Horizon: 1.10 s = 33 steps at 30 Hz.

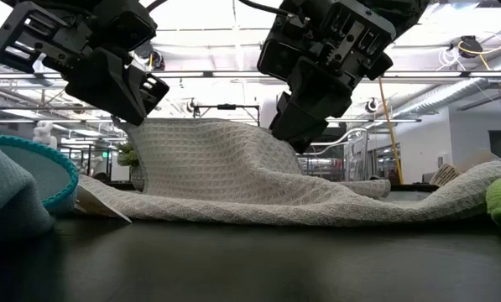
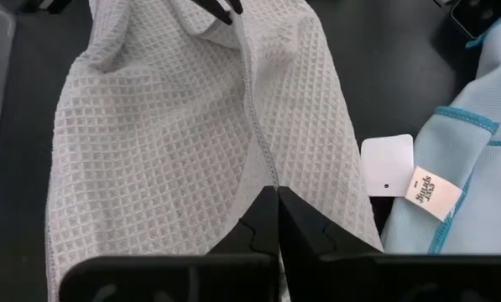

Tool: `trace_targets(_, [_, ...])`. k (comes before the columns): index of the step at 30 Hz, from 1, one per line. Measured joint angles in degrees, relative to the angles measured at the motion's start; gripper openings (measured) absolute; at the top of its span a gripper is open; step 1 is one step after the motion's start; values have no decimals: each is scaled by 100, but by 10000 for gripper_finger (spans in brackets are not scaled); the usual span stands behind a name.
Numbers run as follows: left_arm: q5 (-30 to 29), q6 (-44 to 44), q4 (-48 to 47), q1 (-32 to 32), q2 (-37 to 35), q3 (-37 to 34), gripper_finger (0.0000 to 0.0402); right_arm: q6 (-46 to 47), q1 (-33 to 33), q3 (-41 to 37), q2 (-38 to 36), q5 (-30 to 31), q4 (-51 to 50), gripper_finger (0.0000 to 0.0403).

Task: Fold microfiber towels
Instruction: Fold the gray towel

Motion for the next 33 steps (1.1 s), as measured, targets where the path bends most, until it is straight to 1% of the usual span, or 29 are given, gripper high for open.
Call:
trace_targets(3, [0, -2, -9, 9, 2, 0, 1, -3, -30, 0, 0, -145, 0, 40])
trace_targets(7, [-2, -2, -38, 32, 0, 0, 2, 99, -110, 0, 0, -171, 89, 77])
trace_targets(9, [-6, -10, -68, 75, -27, 0, 1, 221, -165, 0, 0, -317, 85, 96])
trace_targets(11, [-114, -44, -240, 118, -160, 0, 1, 347, -199, 0, 1, -443, 86, 114])
trace_targets(15, [-202, -55, -531, 202, -469, -8, 1, 364, -193, -4, 104, -434, 93, 134])
trace_targets(18, [-203, -55, -554, 200, -720, 6, 1, 317, -258, -9, 166, -421, 116, 136])
trace_targets(23, [-115, 0, -634, 281, -946, 38, 1, 197, -419, -11, 236, -397, 494, 133])
trace_targets(26, [156, -89, -730, 397, -942, 156, 1, 151, -553, -3, 221, -438, 947, 133])
trace_targets(28, [321, -89, -729, 409, -939, 181, 1, 119, -680, 75, 216, -450, 1030, 133])
trace_targets(33, [461, -72, -773, 404, -922, 181, 1, -75, -942, 336, 216, -1053, 988, 133])
